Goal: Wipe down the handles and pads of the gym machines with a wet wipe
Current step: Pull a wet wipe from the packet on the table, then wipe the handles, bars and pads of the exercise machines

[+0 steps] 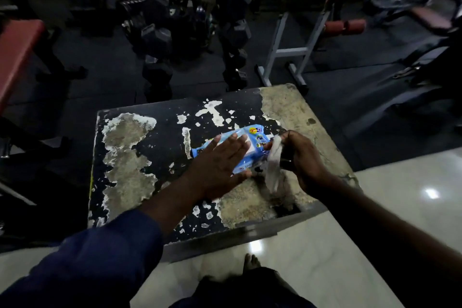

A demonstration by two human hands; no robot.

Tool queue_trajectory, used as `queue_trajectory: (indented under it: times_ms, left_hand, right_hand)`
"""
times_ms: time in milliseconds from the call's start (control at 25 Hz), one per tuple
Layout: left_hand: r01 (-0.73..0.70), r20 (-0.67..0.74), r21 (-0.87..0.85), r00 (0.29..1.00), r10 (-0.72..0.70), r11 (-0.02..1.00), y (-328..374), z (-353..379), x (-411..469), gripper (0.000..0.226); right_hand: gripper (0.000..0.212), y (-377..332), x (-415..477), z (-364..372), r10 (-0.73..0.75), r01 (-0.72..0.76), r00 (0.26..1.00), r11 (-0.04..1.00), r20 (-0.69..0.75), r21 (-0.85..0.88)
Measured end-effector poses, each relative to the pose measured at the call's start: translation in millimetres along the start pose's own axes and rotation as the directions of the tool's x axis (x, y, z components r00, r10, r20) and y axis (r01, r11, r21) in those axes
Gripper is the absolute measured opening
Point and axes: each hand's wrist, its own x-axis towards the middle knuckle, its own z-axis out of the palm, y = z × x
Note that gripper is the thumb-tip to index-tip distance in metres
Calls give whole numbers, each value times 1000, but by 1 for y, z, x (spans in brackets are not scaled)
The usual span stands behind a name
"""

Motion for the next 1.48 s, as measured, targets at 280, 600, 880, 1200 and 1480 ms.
queue_trajectory:
  times_ms: [280, 600, 880, 1200, 1480]
  left_hand:
    - [-35, 142, -43, 989, 41, 998, -3, -15, 12, 81]
    - [25, 1, -862, 999, -48, 506, 172, -118, 93, 40]
    - [-46, 44, -937, 968, 245, 347, 439, -88, 170, 18]
    - [467, 400, -883, 708, 582, 39, 768, -43, 225, 24]
    - [650, 452, -760, 509, 732, 17, 995, 24, 305, 16]
  right_hand:
    - [11, 5, -31, 4, 107, -76, 990, 955, -94, 288]
    - [24, -15, -126, -113, 15, 112, 924, 945, -383, 306]
    - [26, 28, -263, -313, -37, 344, 642, 907, -766, 243]
    - [36, 118, -436, -541, 12, 182, 317, 981, -949, 73]
    - [18, 188, -508, -741, 280, 462, 233, 811, -931, 359]
